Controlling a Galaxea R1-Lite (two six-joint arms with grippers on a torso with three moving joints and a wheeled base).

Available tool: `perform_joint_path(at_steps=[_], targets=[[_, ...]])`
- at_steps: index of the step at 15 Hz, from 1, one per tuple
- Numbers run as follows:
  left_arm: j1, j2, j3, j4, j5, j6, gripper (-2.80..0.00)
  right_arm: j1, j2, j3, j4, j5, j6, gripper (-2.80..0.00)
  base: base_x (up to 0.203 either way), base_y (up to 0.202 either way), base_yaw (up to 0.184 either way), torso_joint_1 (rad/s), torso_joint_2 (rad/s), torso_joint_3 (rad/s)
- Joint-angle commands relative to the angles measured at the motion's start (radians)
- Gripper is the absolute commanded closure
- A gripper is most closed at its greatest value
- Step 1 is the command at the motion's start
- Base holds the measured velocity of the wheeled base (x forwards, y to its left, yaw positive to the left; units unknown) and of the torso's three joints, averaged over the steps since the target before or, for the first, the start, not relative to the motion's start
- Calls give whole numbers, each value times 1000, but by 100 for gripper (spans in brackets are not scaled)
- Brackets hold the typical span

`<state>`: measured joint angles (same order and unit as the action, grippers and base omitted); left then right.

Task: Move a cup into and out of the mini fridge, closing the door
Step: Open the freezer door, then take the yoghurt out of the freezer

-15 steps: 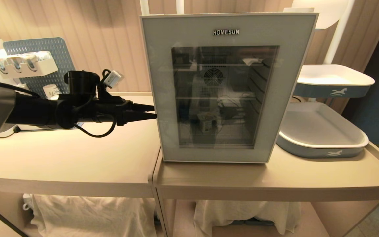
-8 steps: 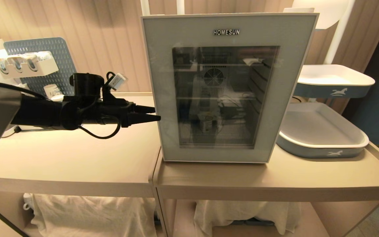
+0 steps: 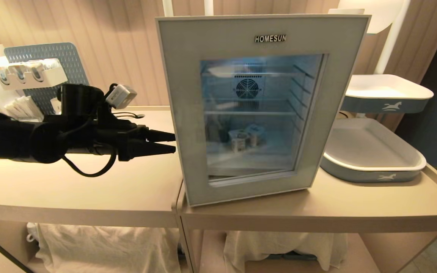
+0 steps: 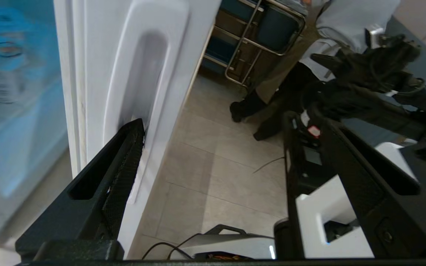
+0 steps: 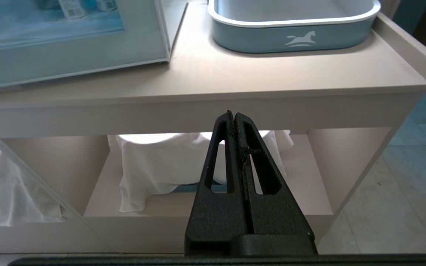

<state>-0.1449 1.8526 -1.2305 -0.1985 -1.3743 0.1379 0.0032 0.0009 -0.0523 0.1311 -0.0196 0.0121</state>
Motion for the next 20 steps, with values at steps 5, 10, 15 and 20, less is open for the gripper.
perform_joint_path(at_steps=[5, 10, 15, 20], targets=[[-202, -353, 224, -3, -6, -2, -280, 0, 2, 0, 2, 0, 0, 0, 0, 0, 0, 0, 0, 0], [-299, -661, 437, 3, 116, -37, -280, 1, 1, -1, 4, 0, 0, 0, 0, 0, 0, 0, 0, 0], [-1, -967, 489, 6, 472, -409, 0, 1, 1, -3, 7, 0, 0, 0, 0, 0, 0, 0, 0, 0], [272, -1397, 348, 441, 674, -496, 0, 1, 1, -3, 9, 0, 0, 0, 0, 0, 0, 0, 0, 0]])
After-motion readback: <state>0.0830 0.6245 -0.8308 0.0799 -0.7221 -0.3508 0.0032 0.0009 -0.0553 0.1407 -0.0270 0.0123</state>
